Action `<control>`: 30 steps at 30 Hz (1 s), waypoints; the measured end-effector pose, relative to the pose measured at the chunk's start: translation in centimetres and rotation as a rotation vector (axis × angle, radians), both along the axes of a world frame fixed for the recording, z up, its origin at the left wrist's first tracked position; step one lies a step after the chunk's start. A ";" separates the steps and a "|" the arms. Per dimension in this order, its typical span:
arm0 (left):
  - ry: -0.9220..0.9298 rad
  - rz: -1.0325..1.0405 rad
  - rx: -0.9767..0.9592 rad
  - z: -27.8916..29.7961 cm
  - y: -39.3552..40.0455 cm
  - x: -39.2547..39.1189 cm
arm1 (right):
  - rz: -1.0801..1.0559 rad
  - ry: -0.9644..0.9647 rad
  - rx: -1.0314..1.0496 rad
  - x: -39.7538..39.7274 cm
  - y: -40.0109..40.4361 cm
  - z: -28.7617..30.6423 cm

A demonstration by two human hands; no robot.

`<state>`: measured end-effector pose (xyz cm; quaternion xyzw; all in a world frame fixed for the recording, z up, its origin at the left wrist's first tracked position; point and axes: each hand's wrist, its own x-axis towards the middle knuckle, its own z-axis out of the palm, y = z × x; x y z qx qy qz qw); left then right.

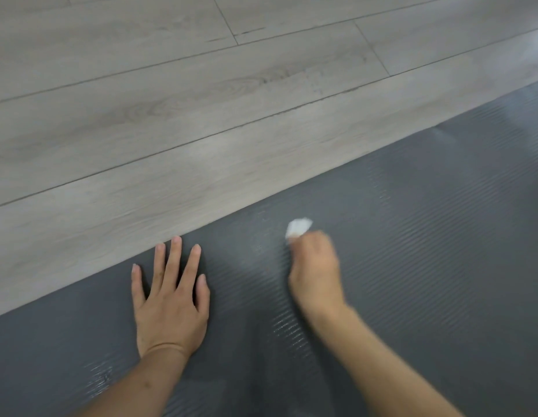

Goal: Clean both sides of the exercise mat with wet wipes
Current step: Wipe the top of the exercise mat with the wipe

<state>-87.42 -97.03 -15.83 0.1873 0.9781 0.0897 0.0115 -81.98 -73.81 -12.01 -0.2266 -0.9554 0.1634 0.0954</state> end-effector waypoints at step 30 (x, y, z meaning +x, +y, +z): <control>-0.005 -0.007 0.011 0.2 0.0 0.0 | 0.498 -0.083 -0.093 -5.5 -5.3 -0.5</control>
